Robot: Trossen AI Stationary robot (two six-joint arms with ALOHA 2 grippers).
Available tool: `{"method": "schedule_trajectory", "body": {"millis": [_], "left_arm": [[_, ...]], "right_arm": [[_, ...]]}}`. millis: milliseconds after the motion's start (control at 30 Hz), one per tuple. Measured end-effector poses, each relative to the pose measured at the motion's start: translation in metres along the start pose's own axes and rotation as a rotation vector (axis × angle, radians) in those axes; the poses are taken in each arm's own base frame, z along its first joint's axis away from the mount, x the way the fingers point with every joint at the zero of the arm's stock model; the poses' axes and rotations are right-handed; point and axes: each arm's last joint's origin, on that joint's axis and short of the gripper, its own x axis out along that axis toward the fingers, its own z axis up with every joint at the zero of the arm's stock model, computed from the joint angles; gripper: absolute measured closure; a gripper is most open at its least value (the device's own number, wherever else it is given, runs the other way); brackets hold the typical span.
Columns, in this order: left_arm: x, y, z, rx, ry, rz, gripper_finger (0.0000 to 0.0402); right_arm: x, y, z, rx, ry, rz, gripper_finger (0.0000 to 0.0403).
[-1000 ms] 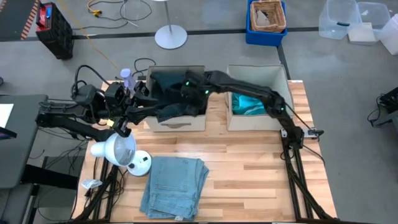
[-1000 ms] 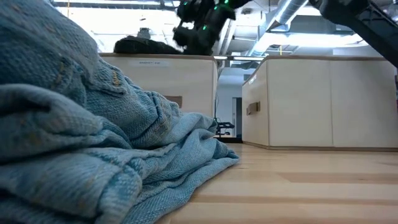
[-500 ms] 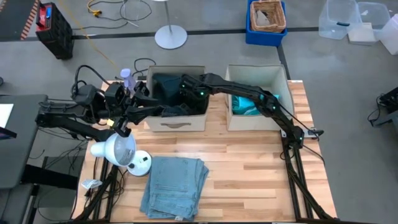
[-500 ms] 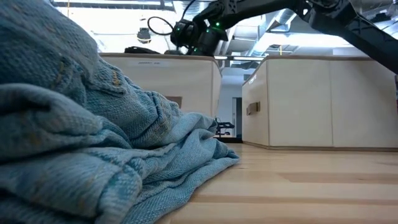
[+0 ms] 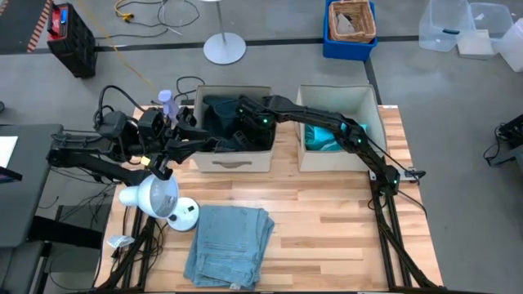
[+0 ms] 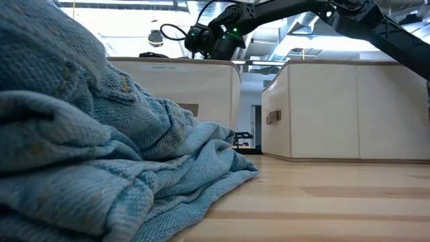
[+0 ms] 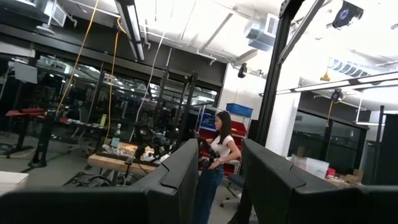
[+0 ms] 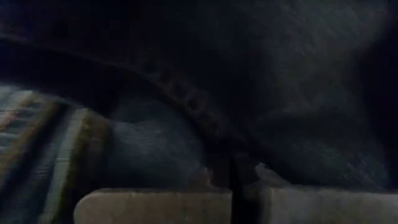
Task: Sort clothes
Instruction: Put the dark blue jeans into the left laundry organizer, then put the blue jeans into the right laundry organizer
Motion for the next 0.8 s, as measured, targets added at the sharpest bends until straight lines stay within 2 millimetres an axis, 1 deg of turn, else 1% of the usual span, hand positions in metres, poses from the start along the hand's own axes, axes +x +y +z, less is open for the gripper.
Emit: {"method": "schedule_trajectory", "body": {"millis": [67,133,267,400,500,600,733,800], "left_arm": [[0.0,0.0,0.0,0.0,0.0,0.0,0.0283],[0.0,0.0,0.0,0.0,0.0,0.0,0.0283],[0.0,0.0,0.0,0.0,0.002,0.0,0.0283],[0.0,0.0,-0.001,0.006,0.007,0.001,0.0283],[0.0,0.0,-0.002,0.007,0.018,0.004,0.0283],[0.0,0.001,-0.005,0.006,0.05,0.016,0.0283],[0.001,0.006,-0.013,-0.009,0.103,0.124,0.0283],[0.002,0.009,-0.02,-0.016,0.149,0.17,0.0283]], "right_arm": [[-0.005,0.007,0.002,-0.048,-0.037,0.031,0.0399],[-0.015,0.017,0.009,-0.109,-0.12,0.077,0.039],[-0.052,0.034,0.02,-0.208,-0.268,0.15,0.0349],[-0.084,0.035,0.024,-0.241,-0.367,0.185,0.0293],[-0.119,0.038,0.023,-0.327,-0.448,0.199,0.0251],[-0.166,0.046,0.015,-0.43,-0.562,0.227,0.0224],[-0.231,0.054,-0.001,-0.522,-0.738,0.276,0.0215],[-0.263,0.054,-0.011,-0.551,-0.819,0.285,0.0218]]}}
